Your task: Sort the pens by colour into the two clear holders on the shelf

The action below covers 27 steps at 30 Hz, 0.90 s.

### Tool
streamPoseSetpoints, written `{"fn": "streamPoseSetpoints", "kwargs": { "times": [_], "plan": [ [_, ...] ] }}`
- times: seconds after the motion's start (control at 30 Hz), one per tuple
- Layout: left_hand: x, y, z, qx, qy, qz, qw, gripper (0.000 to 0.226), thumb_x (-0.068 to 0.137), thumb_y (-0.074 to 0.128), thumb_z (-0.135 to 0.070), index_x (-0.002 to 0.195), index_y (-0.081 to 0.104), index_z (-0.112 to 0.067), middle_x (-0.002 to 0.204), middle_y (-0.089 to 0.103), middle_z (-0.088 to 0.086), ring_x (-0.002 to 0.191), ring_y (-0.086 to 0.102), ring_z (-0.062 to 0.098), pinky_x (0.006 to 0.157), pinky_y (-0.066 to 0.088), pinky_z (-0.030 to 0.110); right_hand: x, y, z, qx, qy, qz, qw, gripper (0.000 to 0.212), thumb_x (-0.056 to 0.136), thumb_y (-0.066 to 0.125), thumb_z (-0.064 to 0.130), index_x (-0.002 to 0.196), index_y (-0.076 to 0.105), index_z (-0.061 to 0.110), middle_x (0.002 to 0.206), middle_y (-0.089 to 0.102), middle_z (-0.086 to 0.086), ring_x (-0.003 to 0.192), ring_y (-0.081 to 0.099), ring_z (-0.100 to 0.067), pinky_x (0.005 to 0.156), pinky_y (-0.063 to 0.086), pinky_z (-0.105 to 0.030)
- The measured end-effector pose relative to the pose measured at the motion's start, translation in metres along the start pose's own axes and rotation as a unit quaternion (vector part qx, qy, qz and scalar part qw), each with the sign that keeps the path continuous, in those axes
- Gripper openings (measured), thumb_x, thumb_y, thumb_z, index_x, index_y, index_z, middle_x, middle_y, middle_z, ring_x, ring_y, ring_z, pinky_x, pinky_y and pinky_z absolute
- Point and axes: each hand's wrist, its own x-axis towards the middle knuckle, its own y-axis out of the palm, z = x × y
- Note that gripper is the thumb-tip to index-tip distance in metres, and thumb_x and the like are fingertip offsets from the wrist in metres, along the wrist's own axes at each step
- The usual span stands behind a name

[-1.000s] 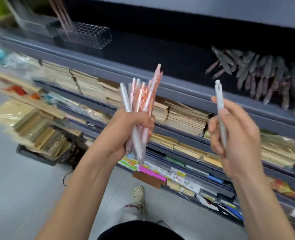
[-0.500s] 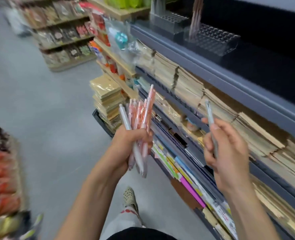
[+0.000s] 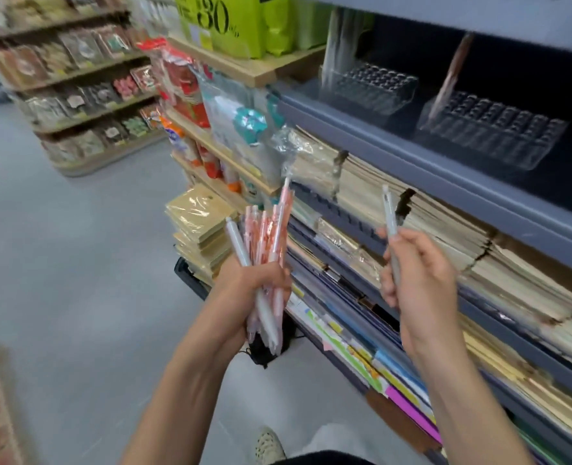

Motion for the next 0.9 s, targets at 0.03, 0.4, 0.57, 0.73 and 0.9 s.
{"fn": "streamPoseSetpoints", "kwargs": {
  "times": [0.03, 0.4, 0.57, 0.73, 0.9],
  "plan": [
    [0.012, -0.005, -0.003, -0.001, -0.008, 0.000, 1.000, 0.035, 0.055, 0.068, -0.003, 0.088, 0.057, -0.003, 0.070, 0.059, 0.009, 0.056, 0.057, 0.017, 0.049, 0.047, 0.028, 0.006, 0.006, 0.001, -0.014, 0.000, -0.009, 1.000, 0.023, 0.098, 0.052, 0.024, 0.090, 0.071, 0.034, 0.073, 0.062, 0.009, 0.056, 0.038, -0.016, 0.044, 0.031, -0.025],
    [0.148, -0.018, -0.047, 0.005, -0.036, 0.063, 0.997, 0.035, 0.047, 0.073, -0.012, 0.079, 0.063, -0.005, 0.071, 0.056, 0.014, 0.054, 0.052, 0.023, 0.051, 0.047, 0.027, 0.127, 0.052, 0.017, -0.051, -0.066, -0.083, 0.993, 0.017, 0.092, 0.063, 0.022, 0.094, 0.075, 0.035, 0.090, 0.074, 0.005, 0.076, 0.069, -0.008, 0.062, 0.054, -0.019],
    [0.204, -0.023, -0.068, 0.026, -0.041, 0.064, 0.997, 0.040, 0.046, 0.074, -0.012, 0.083, 0.061, -0.003, 0.074, 0.057, 0.016, 0.055, 0.052, 0.025, 0.058, 0.044, 0.031, 0.187, 0.075, 0.029, -0.013, -0.124, -0.128, 0.984, 0.011, 0.092, 0.063, 0.015, 0.101, 0.067, 0.019, 0.092, 0.076, -0.001, 0.085, 0.073, -0.018, 0.067, 0.059, -0.026],
    [0.242, -0.027, -0.079, 0.011, -0.048, 0.096, 0.994, 0.043, 0.049, 0.075, -0.009, 0.090, 0.062, -0.006, 0.076, 0.062, 0.010, 0.058, 0.056, 0.021, 0.057, 0.045, 0.029, 0.231, 0.092, 0.046, 0.012, -0.183, -0.178, 0.967, 0.013, 0.089, 0.066, 0.015, 0.101, 0.061, 0.012, 0.092, 0.076, 0.000, 0.086, 0.074, -0.019, 0.067, 0.060, -0.028],
    [0.270, -0.025, -0.090, 0.014, -0.068, 0.138, 0.988, 0.025, 0.049, 0.074, -0.011, 0.073, 0.072, -0.016, 0.075, 0.058, 0.013, 0.057, 0.051, 0.023, 0.063, 0.035, 0.031, 0.267, 0.108, 0.052, 0.025, -0.241, -0.238, 0.941, 0.014, 0.090, 0.064, 0.002, 0.094, 0.054, 0.011, 0.083, 0.073, 0.003, 0.086, 0.073, -0.021, 0.069, 0.058, -0.028]
  ]
}}
